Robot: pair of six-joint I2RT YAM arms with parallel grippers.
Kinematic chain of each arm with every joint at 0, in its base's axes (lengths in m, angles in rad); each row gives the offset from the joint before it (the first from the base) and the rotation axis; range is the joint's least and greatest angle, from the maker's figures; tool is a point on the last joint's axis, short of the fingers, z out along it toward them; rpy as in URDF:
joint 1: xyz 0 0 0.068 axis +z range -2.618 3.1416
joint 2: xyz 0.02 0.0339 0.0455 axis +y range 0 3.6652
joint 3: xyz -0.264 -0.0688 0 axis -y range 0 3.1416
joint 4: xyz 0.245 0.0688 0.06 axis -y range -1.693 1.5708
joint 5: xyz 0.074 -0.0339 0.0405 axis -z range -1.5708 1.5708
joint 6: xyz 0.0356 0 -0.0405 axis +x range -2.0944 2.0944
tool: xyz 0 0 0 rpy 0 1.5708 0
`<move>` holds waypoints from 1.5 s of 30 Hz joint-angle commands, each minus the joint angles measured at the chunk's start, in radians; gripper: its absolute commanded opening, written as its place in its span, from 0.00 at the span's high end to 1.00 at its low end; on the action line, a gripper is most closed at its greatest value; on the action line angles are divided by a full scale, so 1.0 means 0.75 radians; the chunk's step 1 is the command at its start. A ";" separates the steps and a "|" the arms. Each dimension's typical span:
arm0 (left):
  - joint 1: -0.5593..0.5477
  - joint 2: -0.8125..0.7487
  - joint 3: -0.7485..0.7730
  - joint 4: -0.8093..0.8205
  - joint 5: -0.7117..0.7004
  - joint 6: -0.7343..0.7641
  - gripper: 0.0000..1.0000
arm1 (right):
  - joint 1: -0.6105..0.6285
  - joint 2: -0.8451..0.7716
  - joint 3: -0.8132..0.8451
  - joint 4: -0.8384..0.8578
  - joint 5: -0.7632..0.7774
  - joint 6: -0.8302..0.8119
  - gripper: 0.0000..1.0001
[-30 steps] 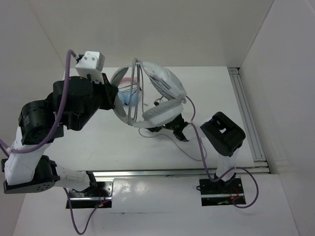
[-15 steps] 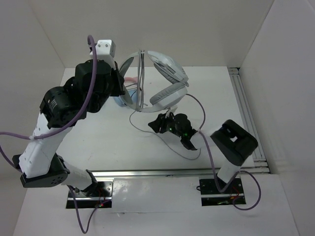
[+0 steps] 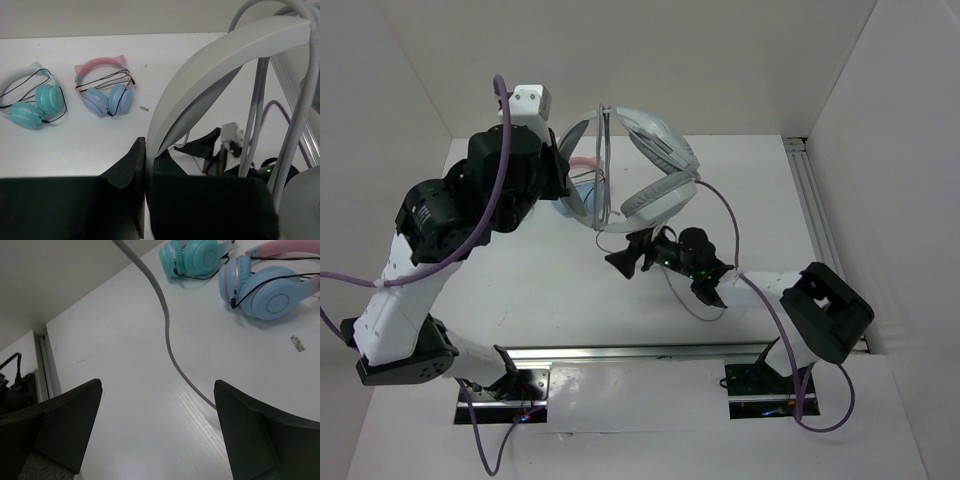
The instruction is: Wrap the headphones
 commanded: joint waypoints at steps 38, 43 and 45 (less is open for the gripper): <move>0.002 -0.067 0.079 0.064 0.047 -0.063 1.00 | 0.450 0.257 0.282 -0.481 0.827 -0.626 0.19; 0.002 -0.067 0.079 0.039 0.047 -0.063 1.00 | 0.450 0.269 0.323 -0.462 0.852 -0.675 0.17; 0.002 -0.054 0.079 0.039 0.063 -0.063 1.00 | 0.420 0.318 0.366 -0.462 0.852 -0.693 0.17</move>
